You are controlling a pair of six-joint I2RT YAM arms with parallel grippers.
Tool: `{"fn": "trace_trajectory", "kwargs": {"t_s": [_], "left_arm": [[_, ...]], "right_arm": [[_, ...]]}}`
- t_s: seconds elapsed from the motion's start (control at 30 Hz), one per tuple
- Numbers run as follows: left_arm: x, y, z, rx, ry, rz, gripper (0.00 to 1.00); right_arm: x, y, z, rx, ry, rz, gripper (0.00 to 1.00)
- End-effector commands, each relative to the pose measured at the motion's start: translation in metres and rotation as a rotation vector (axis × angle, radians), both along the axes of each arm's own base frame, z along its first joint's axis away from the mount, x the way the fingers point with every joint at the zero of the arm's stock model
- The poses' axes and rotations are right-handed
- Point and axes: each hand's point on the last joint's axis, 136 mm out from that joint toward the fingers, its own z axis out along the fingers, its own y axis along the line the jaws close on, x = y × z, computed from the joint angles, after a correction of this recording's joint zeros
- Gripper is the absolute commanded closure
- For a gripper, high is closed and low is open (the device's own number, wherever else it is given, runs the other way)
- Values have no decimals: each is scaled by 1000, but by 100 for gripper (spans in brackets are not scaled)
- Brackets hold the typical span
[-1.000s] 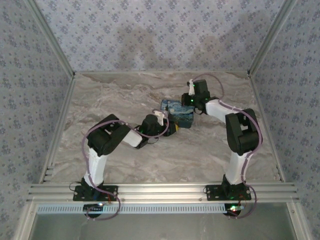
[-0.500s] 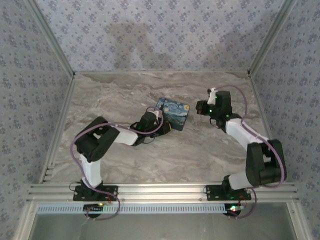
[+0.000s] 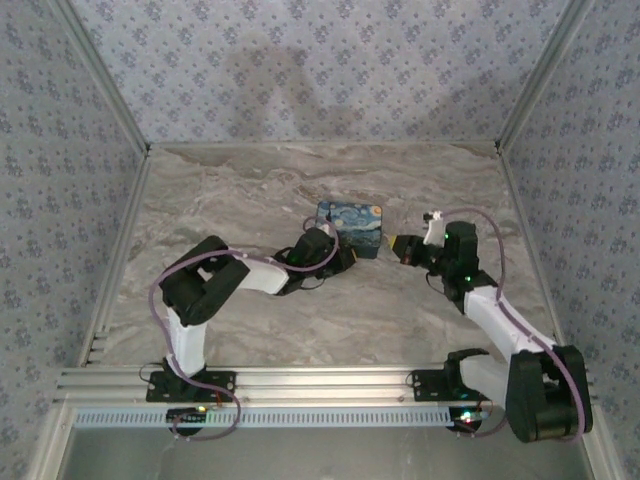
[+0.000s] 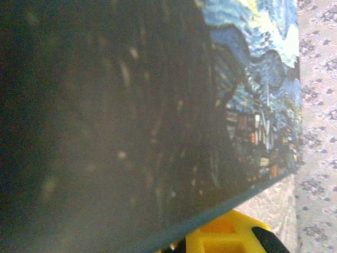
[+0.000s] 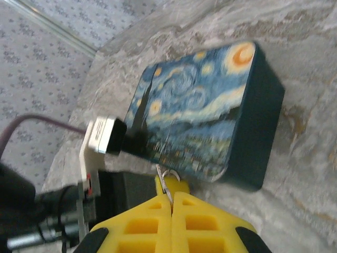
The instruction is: Unlock the padlock with the key
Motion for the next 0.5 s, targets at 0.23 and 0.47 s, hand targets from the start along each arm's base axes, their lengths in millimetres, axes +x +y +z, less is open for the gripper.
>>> {"fn": "trace_trajectory", "kwargs": {"t_s": [0.23,0.47], "left_arm": [[11,-25,52,-208,62,-100,100],[19,-18,72,-259,52,-75,100]], "right_arm": [[-38,-1,-12,236,51,-88,100],[-42,4,3,341,30,-134,100]]}}
